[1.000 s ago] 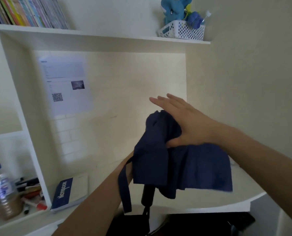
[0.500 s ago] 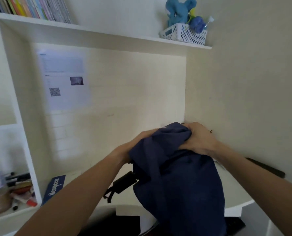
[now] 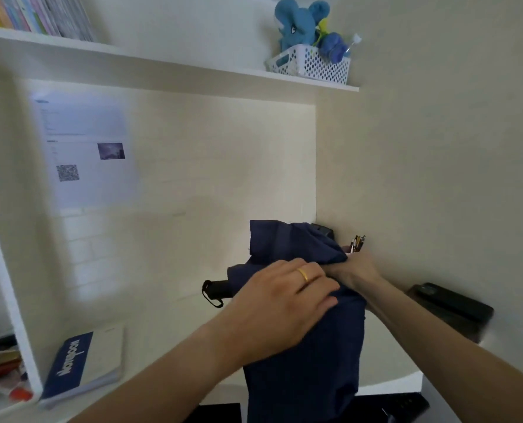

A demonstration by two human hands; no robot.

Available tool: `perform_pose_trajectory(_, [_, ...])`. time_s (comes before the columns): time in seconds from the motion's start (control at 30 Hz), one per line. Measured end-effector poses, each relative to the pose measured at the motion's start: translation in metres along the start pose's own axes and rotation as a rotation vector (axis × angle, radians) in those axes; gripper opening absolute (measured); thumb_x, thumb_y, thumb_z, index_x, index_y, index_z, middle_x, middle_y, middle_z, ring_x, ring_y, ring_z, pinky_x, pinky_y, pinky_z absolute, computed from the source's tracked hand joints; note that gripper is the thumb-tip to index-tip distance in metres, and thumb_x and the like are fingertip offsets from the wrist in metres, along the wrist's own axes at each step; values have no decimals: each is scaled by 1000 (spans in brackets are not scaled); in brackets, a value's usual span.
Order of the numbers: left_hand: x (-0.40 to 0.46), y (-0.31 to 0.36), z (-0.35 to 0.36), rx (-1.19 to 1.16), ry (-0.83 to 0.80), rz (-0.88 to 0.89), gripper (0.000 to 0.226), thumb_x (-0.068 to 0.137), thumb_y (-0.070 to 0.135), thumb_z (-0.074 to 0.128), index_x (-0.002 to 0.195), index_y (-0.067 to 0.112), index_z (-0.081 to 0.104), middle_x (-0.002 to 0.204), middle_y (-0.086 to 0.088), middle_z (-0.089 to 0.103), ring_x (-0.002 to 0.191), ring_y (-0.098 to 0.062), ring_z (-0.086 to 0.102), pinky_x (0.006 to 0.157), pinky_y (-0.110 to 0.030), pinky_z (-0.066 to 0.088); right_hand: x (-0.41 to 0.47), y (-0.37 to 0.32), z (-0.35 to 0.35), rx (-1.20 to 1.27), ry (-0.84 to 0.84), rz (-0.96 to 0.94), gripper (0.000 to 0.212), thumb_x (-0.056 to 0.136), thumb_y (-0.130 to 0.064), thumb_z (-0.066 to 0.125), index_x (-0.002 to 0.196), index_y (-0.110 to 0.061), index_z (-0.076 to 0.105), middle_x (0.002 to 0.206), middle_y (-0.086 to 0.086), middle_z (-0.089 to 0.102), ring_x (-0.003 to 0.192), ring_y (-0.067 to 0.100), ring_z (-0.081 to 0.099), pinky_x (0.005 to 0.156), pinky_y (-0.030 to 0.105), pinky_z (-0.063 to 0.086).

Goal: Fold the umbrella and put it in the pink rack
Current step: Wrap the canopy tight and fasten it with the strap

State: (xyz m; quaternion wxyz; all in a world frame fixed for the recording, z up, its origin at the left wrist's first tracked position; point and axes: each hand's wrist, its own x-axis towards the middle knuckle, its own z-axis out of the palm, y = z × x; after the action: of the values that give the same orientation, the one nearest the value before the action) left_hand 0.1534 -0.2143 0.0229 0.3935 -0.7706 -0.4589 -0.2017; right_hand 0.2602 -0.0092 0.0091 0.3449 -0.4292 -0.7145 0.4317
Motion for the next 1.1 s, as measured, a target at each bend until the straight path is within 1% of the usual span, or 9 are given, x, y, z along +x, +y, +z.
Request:
perform_pose_trajectory(0.07, [-3, -12, 20, 26, -224, -221, 45, 109, 43, 38, 136, 20, 64, 130, -3, 70, 114, -23, 67, 100, -44, 54, 0, 1, 2, -24, 1, -31, 59, 75, -39, 90, 115, -2, 68, 112, 12, 76, 99, 24, 69, 91, 31, 58])
perform_pose_trajectory(0.13, [-5, -29, 25, 20, -360, -388, 59, 104, 58, 28, 145, 25, 54, 143, 1, 64, 130, -21, 60, 116, -43, 42, -9, 0, 2, -10, -11, -100, 63, 64, -51, 93, 109, -10, 75, 102, 0, 78, 87, 11, 70, 73, 15, 56])
perform_pose_trajectory(0.27, [-6, -54, 23, -68, -456, -523, 74, 92, 79, 20, 146, 34, 47, 145, 8, 61, 137, -18, 54, 120, -49, 35, -32, 0, -6, -6, 56, -196, 57, 43, -67, 95, 82, -27, 82, 81, -9, 82, 80, 10, 76, 81, 34, 63])
perform_pose_trajectory(0.5, [-2, -66, 10, -363, -527, -619, 87, 73, 94, 56, 149, 55, 39, 140, 16, 61, 130, -11, 57, 113, -38, 45, -52, 4, -10, 176, 50, -342, 47, 52, -42, 101, 91, -24, 83, 87, -7, 84, 84, 12, 80, 85, 43, 65])
perform_pose_trajectory(0.63, [-6, -63, 10, -240, -536, -556, 107, 57, 89, 77, 148, 48, 39, 135, 19, 64, 119, -11, 62, 99, -31, 50, -55, 10, -10, 292, 61, -407, 50, 49, -37, 99, 93, -18, 83, 91, -1, 84, 87, 17, 81, 80, 38, 66])
perform_pose_trajectory(0.77, [-10, -51, 27, -3, -433, -485, 88, 67, 72, 77, 140, 32, 48, 122, 9, 71, 104, -23, 69, 78, -33, 51, -56, 10, -6, 466, 66, -370, 29, 61, -38, 90, 81, -18, 82, 83, 5, 83, 85, 26, 78, 78, 38, 62])
perform_pose_trajectory(0.93, [-23, -42, 42, 215, -101, -269, 61, 60, 27, 84, 118, 15, 70, 89, 2, 72, 71, -23, 71, 52, -28, 40, -50, 12, -4, 636, 105, -193, 59, 80, -51, 82, 94, 6, 75, 110, 32, 74, 102, 31, 73, 93, 44, 55])
perform_pose_trajectory(1.0, [-31, -42, 46, 330, -10, -177, 56, 66, 18, 84, 120, 9, 73, 90, -3, 74, 71, -23, 70, 54, -31, 49, -49, 14, -9, 684, 147, -94, 52, 87, -40, 78, 109, 7, 72, 113, 24, 76, 109, 34, 72, 92, 46, 56])
perform_pose_trajectory(1.1, [-45, -42, 43, 452, 60, -110, 53, 73, 8, 82, 126, 6, 73, 97, -9, 77, 77, -26, 71, 64, -36, 57, -59, 12, -23, 651, 81, -110, 50, 98, -35, 66, 108, 13, 69, 92, 15, 77, 87, 26, 73, 76, 35, 52])
